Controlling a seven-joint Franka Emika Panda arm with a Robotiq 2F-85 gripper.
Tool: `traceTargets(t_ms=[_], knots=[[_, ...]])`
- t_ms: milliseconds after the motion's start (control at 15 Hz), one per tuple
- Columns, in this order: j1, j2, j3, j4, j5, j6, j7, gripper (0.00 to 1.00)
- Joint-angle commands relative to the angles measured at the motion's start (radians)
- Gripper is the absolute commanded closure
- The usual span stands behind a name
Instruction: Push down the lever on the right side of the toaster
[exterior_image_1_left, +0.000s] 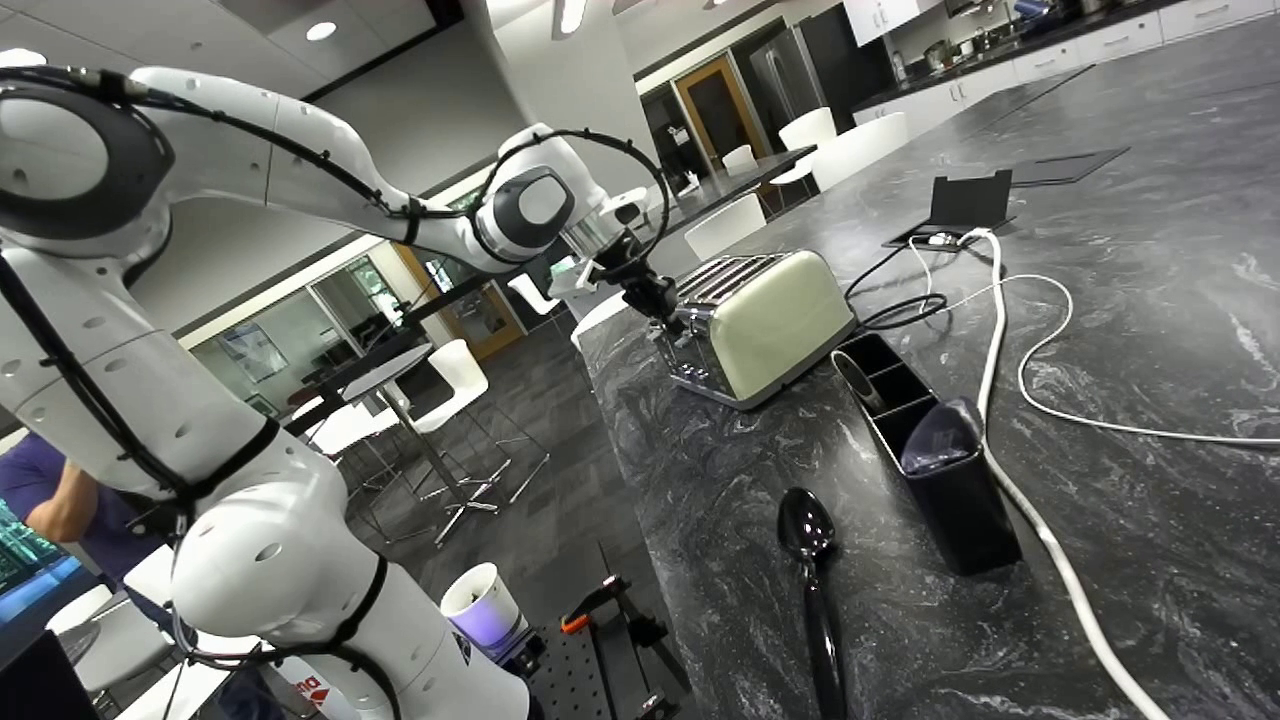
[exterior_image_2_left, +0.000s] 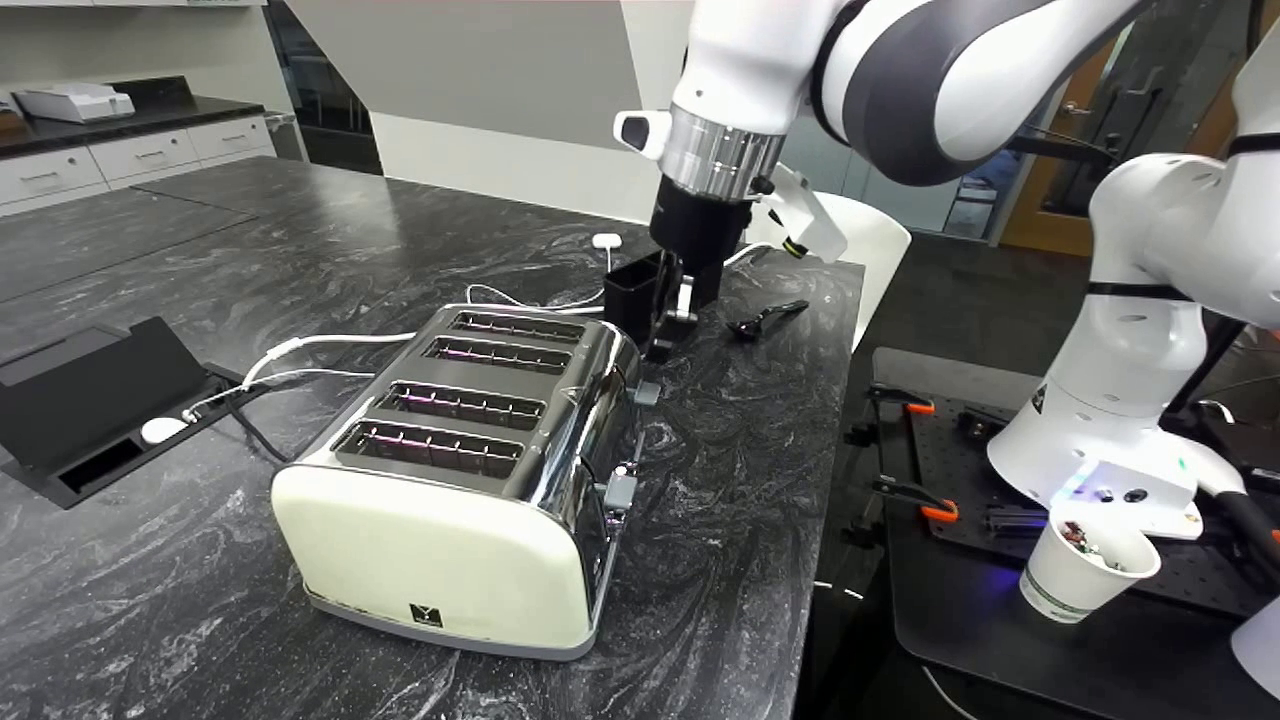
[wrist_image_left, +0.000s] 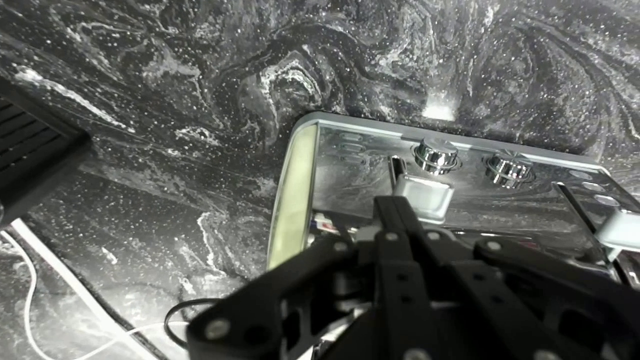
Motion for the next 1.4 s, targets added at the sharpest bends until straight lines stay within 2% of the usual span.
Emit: traceTargets(t_ms=[0,733,1333], knots=[[0.013,0.032,0.003,0.006,-0.009,0.043,0.024,1.0],[0.031,0.122,-0.004,-0.003,-0.001,0.171,0.006,1.0],[0.026,0.196,-0.03,-0.054,-0.021,0.273,0.052,1.0]])
